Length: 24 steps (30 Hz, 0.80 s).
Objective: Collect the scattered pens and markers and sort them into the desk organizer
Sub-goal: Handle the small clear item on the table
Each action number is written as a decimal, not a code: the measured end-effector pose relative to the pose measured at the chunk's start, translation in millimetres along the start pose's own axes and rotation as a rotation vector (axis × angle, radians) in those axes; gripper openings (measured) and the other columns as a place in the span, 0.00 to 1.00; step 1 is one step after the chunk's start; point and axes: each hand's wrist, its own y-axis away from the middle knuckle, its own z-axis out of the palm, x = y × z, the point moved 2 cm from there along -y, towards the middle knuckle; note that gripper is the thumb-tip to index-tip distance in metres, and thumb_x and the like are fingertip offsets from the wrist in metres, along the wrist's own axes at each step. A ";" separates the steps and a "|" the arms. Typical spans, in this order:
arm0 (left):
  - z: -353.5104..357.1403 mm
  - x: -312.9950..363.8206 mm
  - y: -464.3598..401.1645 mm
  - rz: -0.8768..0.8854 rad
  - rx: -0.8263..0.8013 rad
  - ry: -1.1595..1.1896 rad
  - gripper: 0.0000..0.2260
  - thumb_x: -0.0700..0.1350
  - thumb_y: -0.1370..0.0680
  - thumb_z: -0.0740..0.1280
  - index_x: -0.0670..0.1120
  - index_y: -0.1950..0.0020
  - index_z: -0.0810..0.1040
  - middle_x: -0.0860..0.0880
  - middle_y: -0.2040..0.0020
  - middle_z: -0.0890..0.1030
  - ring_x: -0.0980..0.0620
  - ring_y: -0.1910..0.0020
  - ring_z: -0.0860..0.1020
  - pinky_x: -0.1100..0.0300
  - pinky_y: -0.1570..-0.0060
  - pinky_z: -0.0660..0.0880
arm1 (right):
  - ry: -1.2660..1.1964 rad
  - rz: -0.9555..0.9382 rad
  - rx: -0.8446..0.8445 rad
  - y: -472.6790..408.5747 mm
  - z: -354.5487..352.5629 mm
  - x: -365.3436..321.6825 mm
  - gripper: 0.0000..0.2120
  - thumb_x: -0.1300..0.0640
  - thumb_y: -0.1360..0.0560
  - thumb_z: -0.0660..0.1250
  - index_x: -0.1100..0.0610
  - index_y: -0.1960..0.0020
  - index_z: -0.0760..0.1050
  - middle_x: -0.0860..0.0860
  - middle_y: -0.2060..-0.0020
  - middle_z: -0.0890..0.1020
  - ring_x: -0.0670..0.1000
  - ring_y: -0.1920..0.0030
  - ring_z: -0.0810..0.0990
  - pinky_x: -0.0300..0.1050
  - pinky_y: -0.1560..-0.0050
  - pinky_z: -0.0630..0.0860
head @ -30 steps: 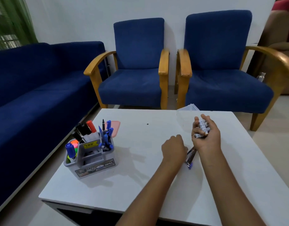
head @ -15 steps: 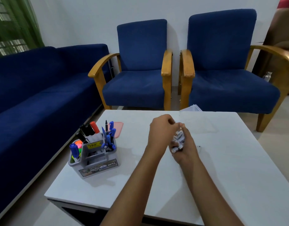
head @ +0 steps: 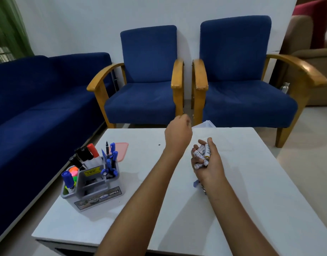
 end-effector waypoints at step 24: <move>19.8 -76.2 98.0 -0.150 -0.093 0.432 0.29 0.57 0.37 0.76 0.62 0.43 0.64 0.54 0.28 0.60 0.54 0.30 0.63 0.56 0.31 0.67 | 0.694 -0.119 0.091 0.9 54.3 -25.5 0.05 0.55 0.25 0.68 0.54 0.50 0.75 0.57 0.55 0.78 0.50 0.63 0.77 0.34 0.76 0.70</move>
